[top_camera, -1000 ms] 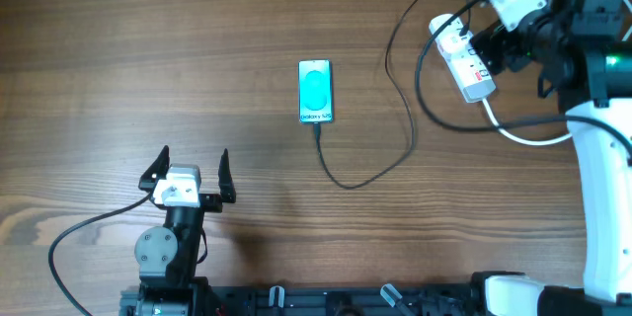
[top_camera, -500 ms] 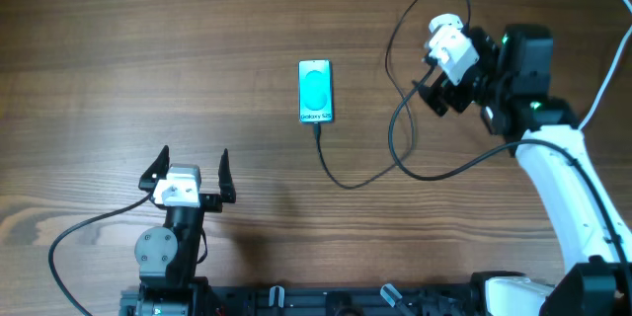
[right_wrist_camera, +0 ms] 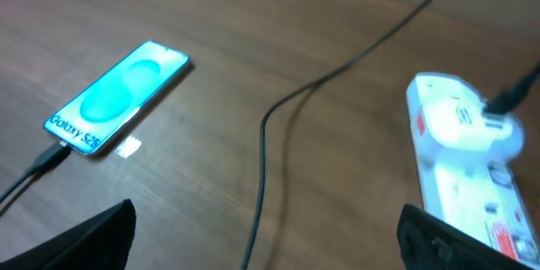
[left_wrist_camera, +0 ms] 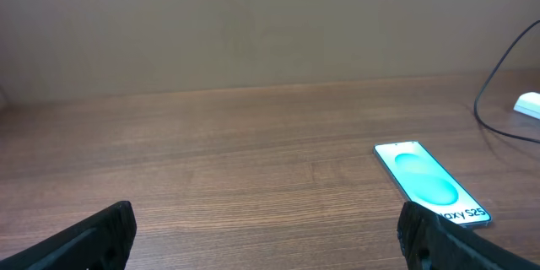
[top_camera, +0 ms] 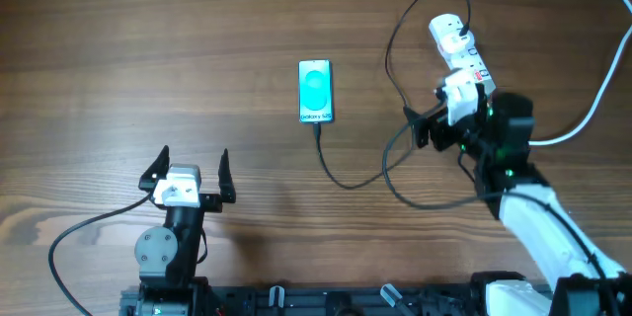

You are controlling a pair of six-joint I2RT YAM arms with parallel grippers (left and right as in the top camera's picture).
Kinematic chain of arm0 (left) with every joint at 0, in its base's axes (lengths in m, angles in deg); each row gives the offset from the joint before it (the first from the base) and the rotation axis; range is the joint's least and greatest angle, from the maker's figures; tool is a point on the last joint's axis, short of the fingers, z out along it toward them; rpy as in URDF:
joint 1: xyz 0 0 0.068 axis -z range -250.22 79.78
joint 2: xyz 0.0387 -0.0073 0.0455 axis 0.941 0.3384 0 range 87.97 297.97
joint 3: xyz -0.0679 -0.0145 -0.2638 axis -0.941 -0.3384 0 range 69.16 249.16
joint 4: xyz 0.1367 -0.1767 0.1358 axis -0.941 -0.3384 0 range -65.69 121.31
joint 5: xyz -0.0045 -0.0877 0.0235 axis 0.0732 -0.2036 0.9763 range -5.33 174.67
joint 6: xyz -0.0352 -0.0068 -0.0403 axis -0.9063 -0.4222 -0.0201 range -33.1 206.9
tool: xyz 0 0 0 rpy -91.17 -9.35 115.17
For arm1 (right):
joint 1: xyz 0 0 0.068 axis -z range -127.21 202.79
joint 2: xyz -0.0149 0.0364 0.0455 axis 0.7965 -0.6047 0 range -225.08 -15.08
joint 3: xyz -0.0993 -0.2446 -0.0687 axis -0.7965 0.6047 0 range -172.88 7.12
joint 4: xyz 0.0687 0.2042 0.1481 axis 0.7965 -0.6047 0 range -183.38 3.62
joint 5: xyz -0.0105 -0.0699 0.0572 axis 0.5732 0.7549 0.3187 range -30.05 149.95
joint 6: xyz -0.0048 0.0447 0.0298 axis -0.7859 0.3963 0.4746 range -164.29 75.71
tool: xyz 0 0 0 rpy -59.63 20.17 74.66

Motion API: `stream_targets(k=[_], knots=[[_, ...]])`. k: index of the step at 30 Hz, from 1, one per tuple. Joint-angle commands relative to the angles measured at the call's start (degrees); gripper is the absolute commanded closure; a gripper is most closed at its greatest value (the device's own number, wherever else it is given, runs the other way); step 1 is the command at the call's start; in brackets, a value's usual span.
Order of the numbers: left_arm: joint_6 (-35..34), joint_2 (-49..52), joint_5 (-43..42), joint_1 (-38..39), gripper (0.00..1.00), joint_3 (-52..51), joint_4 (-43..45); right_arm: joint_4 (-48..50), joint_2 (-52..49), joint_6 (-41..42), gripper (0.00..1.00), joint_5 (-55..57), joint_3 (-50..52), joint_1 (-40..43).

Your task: Plug charger to phone and switch on socket

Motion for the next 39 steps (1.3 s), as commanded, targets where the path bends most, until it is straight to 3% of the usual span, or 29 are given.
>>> stream_targets(k=[1,16,27,36,39], knots=[[0.9,-0.5,0.7,0.3,0.00,-0.1,-0.4,3.6,4.1,6.6,0.00,2.8,6.9,0.2],[0.9,-0.5,0.7,0.3,0.00,-0.1,-0.4,3.4,24.5,9.6,0.00,3.3,24.9,2.0],[0.9,-0.5,0.7,0.3,0.00,-0.1,-0.4,-17.0,47.9,9.9,0.00,5.7,25.1,2.0],[0.9,-0.5,0.7,0.2,0.00,-0.1,-0.4,-16.9,71.5,6.9,0.00,7.0,25.1,2.0],[0.9,-0.5,0.7,0.3,0.00,-0.1,-0.4,-16.8,73.2,7.1,0.00,6.3,25.1,2.0]])
